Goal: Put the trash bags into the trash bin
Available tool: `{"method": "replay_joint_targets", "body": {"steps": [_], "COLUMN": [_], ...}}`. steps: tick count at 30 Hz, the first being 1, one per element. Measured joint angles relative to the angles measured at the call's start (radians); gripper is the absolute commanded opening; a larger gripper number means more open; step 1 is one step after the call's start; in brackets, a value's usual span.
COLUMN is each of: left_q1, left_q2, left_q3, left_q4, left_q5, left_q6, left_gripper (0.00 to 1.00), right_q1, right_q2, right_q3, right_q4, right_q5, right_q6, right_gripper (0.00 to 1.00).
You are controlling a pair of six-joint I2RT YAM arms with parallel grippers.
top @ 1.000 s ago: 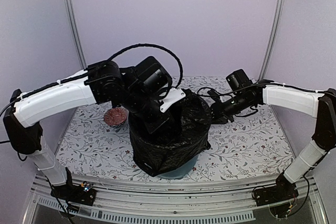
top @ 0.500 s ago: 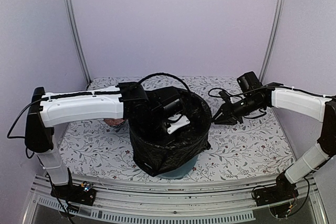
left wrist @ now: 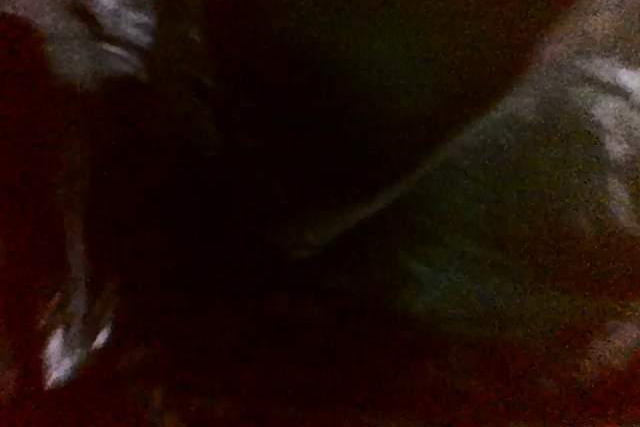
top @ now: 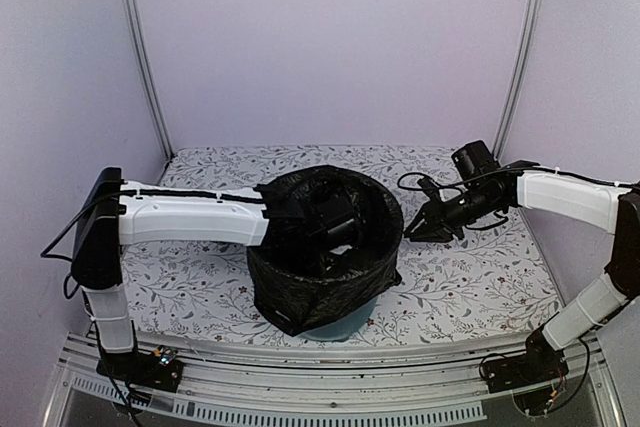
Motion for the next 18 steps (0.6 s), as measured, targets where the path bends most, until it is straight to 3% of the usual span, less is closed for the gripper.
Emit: {"method": "replay_joint_targets", "body": {"steps": [18], "left_q1": [0.003], "left_q2": [0.141], "left_q3": [-0.04], "left_q4": [0.074], "left_q5": [0.063], "left_q6": [0.031], "left_gripper": [0.0], "right_q1": [-0.001], "right_q2": [-0.011], "right_q3": [-0.013], "right_q4": [0.001], "right_q5": [-0.001], "right_q6": [0.003], "right_gripper": [0.24]}}
